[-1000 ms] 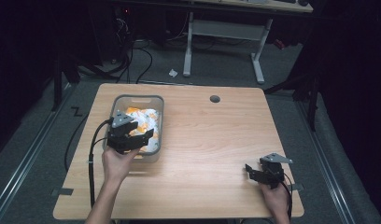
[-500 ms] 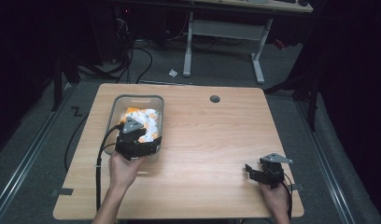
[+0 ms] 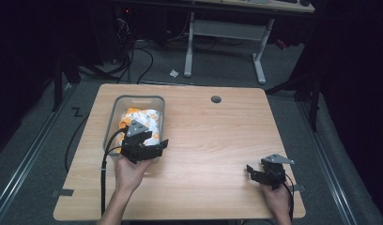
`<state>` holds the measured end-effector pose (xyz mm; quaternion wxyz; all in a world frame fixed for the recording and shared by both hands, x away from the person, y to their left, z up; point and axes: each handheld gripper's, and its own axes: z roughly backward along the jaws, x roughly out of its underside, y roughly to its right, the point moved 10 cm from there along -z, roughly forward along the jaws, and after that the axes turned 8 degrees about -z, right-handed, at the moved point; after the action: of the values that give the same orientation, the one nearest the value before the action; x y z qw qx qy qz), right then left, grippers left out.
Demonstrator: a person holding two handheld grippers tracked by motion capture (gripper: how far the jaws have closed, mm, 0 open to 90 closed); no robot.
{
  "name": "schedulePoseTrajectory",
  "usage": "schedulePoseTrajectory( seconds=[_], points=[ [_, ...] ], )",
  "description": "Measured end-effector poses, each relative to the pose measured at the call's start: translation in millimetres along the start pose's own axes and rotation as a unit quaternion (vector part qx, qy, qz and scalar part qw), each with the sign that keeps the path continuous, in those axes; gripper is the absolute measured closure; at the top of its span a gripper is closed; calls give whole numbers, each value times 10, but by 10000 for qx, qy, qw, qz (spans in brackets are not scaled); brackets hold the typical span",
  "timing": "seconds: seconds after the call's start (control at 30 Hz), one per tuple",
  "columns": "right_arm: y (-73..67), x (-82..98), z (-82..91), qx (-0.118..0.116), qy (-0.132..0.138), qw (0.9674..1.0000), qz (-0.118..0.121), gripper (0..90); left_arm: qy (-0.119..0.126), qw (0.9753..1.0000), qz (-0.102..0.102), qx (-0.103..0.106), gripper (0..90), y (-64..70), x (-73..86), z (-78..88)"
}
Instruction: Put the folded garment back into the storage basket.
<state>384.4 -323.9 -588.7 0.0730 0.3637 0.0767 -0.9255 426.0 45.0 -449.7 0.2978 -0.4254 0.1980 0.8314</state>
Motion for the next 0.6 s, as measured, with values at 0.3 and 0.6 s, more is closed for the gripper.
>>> schedulePoseTrajectory(
  seconds=[0.3,0.6],
  points=[
    [0,0,0,0,-1,10000,0,299,-4,9998,-83,183,314,166,3,-75],
    [0,0,0,0,-1,10000,-1,299,-48,9996,-146,239,320,282,43,-164]
  ],
)
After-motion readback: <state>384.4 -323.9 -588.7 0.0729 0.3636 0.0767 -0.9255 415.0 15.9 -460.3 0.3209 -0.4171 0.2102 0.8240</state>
